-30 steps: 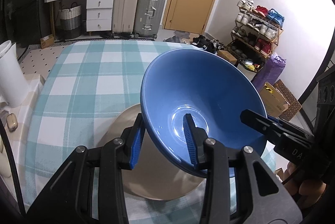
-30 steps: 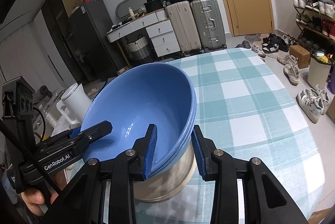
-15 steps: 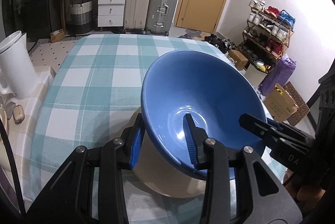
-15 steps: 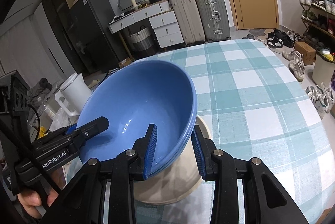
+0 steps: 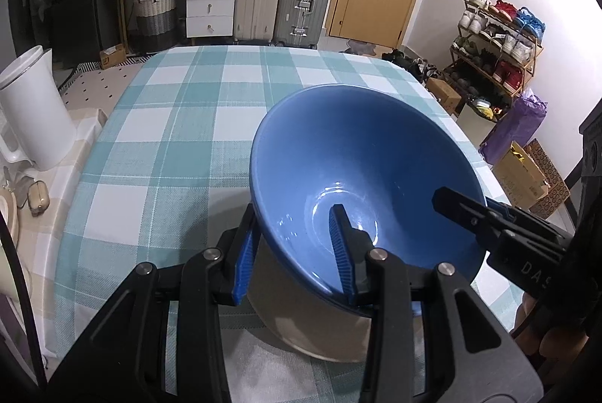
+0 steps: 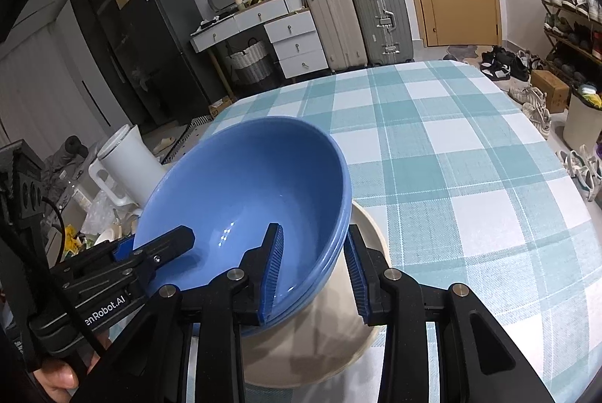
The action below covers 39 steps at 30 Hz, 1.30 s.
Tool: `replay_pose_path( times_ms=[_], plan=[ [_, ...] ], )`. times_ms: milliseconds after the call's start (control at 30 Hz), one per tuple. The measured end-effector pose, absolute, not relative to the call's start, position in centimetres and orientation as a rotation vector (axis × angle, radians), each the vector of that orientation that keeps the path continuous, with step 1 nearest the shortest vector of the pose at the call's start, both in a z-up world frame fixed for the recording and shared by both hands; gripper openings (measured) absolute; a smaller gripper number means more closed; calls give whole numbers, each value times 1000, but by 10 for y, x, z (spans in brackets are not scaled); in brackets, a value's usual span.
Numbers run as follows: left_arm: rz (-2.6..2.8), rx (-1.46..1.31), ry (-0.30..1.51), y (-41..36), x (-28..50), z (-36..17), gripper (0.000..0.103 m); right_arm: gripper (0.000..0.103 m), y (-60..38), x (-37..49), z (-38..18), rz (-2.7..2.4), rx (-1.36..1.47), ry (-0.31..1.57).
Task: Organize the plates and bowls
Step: 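Lower the bowl stack onto the cream plates and open both tools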
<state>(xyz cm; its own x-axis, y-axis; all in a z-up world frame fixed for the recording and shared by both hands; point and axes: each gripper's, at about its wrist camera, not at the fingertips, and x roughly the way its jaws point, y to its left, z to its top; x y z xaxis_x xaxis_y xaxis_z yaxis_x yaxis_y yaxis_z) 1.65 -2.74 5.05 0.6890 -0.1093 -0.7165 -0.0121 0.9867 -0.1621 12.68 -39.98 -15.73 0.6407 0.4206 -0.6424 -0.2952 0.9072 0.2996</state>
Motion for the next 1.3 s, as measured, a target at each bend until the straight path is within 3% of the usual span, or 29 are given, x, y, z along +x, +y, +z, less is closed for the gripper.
replay_pose_path(
  times_ms=[500,600,700,767,833,933,1000,1033,1300],
  plan=[
    [-54,-114,788,-32,37,45,34,35,-405,142,-161,415,160,762],
    [-69,-120,787,-32,38,44,39,36,-408,142,-161,426,175,762],
    [-89,-112,776,-32,37,44,48,52,-411,138,-161,409,165,743],
    [-84,-102,762,-31,34,45,67,79,-415,133,-159,382,139,697],
    [-70,-88,726,-31,31,47,78,89,-421,127,-156,391,130,649],
    [-87,-69,659,-32,21,54,84,101,-429,120,-151,397,102,603],
    [-93,-69,628,-31,14,58,90,102,-436,115,-148,398,82,560],
    [-97,-73,619,-30,11,61,101,102,-438,113,-147,404,76,548],
    [-144,-58,511,-15,-21,82,102,102,-458,92,-144,476,4,445]
  ],
)
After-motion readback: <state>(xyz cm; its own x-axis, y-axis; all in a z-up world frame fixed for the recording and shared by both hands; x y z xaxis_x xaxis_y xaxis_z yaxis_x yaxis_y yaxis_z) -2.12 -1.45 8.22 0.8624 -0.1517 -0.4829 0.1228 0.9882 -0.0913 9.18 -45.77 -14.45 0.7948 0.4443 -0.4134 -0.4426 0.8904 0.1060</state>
